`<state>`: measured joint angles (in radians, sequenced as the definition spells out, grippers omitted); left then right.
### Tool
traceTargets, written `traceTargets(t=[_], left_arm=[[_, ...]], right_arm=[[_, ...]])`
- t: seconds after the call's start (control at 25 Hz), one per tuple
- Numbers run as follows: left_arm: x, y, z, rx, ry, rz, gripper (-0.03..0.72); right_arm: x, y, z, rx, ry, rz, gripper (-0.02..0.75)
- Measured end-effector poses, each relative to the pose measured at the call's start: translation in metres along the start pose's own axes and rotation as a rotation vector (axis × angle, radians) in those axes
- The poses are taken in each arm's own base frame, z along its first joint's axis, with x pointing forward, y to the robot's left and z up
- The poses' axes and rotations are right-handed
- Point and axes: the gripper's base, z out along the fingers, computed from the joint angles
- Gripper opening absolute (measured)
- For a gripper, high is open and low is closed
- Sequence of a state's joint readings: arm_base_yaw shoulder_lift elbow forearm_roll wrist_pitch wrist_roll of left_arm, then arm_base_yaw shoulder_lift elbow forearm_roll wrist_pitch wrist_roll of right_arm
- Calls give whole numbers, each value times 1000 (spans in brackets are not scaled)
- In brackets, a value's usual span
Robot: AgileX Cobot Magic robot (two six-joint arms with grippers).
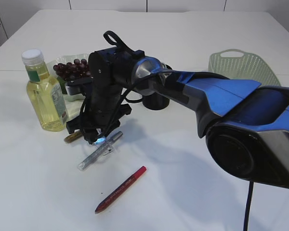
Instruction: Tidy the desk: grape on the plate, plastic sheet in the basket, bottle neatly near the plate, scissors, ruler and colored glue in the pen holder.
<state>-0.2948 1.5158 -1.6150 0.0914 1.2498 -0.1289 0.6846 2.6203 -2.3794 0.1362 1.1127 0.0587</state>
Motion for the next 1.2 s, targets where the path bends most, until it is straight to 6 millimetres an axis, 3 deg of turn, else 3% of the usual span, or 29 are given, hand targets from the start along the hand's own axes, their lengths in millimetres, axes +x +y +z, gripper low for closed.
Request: traceTargets(t=[0.44,1.2], left_arm=[[0,0,0,0,0,0,328],[0,0,0,0,0,0,312]], right_arm=[[0,0,0,0,0,0,297],[2,0,0,1,21,0,296]])
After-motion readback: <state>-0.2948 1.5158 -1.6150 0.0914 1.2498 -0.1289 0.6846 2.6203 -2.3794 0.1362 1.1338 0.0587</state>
